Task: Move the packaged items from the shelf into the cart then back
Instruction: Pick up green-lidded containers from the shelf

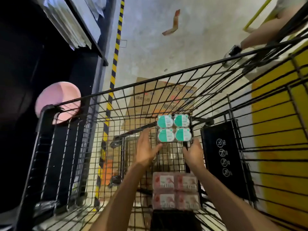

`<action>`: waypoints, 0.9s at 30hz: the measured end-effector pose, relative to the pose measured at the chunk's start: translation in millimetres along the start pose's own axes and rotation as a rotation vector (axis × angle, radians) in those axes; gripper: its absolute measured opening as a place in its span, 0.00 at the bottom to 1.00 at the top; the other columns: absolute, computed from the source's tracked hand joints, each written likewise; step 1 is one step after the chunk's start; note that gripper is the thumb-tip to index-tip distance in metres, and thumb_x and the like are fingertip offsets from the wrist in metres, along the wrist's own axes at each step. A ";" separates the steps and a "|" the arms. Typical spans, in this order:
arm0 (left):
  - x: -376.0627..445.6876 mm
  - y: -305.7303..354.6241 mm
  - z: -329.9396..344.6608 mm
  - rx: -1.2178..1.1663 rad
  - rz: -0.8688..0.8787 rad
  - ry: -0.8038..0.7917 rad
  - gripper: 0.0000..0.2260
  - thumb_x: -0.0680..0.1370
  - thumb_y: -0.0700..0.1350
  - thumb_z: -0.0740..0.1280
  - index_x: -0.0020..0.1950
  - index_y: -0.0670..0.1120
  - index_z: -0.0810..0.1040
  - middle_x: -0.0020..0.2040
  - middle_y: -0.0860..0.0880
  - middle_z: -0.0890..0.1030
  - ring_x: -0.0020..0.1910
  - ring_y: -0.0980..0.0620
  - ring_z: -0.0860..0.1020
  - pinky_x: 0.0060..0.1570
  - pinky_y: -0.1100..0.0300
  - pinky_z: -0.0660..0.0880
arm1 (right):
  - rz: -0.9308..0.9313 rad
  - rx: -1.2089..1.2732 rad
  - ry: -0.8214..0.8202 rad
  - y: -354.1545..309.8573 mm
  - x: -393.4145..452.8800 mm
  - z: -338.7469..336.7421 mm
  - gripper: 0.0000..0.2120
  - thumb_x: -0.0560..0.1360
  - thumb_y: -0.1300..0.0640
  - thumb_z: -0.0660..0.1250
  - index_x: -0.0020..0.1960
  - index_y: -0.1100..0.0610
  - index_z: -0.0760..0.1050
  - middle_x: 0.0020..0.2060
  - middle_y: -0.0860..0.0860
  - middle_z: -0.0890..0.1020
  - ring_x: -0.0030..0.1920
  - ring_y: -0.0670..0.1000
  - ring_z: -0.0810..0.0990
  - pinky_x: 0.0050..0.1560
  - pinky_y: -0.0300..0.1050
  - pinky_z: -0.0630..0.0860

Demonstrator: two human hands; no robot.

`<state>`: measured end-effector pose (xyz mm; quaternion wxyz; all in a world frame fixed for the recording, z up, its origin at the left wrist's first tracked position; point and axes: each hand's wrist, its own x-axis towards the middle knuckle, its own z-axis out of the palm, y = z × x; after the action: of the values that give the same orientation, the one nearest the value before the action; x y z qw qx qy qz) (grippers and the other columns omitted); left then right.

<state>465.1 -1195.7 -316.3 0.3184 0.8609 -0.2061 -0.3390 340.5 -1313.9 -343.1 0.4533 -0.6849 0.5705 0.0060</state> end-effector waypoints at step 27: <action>-498.7 15.9 -68.5 -0.017 -0.017 0.992 0.23 0.79 0.59 0.49 0.72 0.54 0.63 0.72 0.56 0.65 0.72 0.59 0.63 0.71 0.63 0.57 | -1.345 -0.145 -0.593 -59.4 -365.6 -141.4 0.21 0.78 0.45 0.56 0.70 0.48 0.66 0.72 0.39 0.63 0.74 0.36 0.56 0.74 0.34 0.49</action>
<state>170.1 -894.5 -40.8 0.3823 0.9176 -0.0200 0.1072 187.7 -1122.6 -31.3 0.4476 -0.8845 -0.1211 -0.0506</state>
